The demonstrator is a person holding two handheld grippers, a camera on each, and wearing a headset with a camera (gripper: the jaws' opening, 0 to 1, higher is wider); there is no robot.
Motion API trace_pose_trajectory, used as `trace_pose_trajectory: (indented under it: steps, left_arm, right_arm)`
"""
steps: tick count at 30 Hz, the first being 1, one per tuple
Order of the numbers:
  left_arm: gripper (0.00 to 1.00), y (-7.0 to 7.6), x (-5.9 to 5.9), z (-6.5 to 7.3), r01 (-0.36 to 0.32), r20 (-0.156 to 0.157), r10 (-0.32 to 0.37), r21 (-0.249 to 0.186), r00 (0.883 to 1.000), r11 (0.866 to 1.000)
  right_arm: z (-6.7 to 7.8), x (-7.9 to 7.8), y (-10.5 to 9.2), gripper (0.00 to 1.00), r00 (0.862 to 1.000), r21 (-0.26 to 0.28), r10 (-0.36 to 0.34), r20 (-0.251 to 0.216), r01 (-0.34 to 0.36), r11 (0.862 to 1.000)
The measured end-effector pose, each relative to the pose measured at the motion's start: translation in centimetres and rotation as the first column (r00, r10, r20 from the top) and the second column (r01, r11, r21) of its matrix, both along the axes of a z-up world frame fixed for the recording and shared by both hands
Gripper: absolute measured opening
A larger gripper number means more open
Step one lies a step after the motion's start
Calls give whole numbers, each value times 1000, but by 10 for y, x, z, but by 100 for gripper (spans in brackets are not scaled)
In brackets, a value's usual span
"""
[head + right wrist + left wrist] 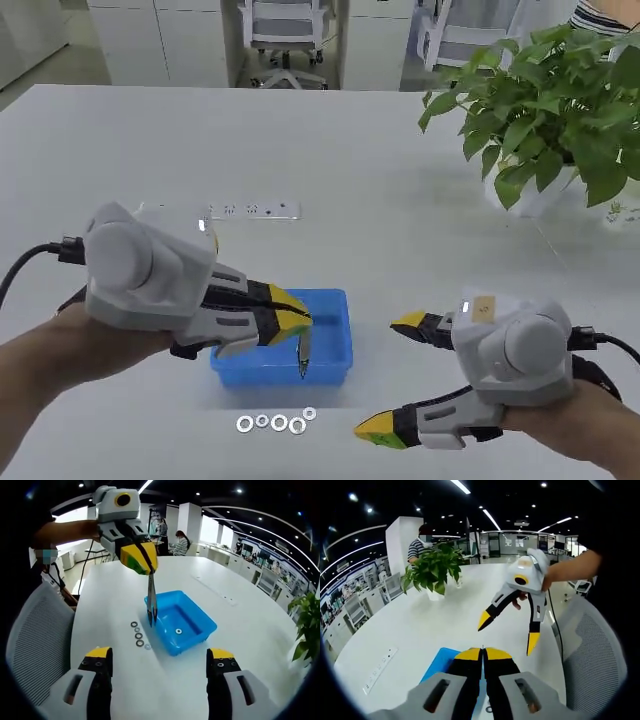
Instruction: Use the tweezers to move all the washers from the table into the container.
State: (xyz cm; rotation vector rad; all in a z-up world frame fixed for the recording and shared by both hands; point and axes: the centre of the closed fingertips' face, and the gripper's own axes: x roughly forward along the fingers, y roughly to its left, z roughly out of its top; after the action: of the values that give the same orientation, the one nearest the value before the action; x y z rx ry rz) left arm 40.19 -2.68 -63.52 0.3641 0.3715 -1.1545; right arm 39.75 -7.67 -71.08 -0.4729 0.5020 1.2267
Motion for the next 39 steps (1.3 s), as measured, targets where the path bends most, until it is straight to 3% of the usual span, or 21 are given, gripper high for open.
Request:
trace_pose_trajectory:
  steps: [8, 19, 39]
  left_arm:
    - [4, -2, -1, -7, 11, 3, -11, -4, 1000, 1000]
    - [4, -10, -3, -22, 25, -24, -25, -14, 999, 1000]
    - [4, -12, -9, -45, 23, -70, -24, -14, 997, 1000]
  right_arm:
    - [-3, -2, 0, 77, 1000, -2, 6, -4, -6, 1000]
    - [-11, -6, -5, 77, 1000, -13, -6, -21, 5, 1000]
    - [-21, -13, -5, 75, 999, -25, 3, -49, -4, 1000]
